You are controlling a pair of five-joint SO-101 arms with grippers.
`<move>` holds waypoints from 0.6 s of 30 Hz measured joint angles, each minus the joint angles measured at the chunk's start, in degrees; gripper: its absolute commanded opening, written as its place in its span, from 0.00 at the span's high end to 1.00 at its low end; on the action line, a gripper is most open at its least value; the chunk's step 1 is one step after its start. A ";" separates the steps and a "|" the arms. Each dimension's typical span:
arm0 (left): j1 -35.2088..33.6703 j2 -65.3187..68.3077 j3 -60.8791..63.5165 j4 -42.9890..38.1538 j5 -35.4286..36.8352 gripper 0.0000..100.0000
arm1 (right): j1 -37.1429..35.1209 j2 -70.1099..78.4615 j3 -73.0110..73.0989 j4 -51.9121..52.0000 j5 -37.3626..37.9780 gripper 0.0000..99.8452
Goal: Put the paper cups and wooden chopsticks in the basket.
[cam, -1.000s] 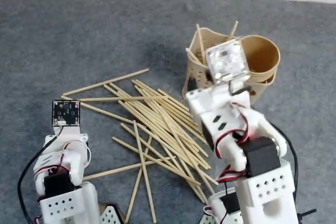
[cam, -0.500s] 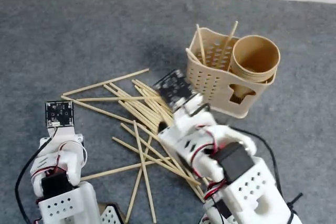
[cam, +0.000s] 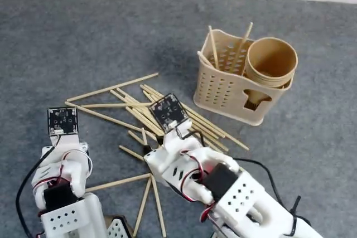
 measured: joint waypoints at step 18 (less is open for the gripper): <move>0.00 0.00 0.00 0.00 0.00 0.89 | -2.99 22.95 -2.55 -7.65 -0.18 0.87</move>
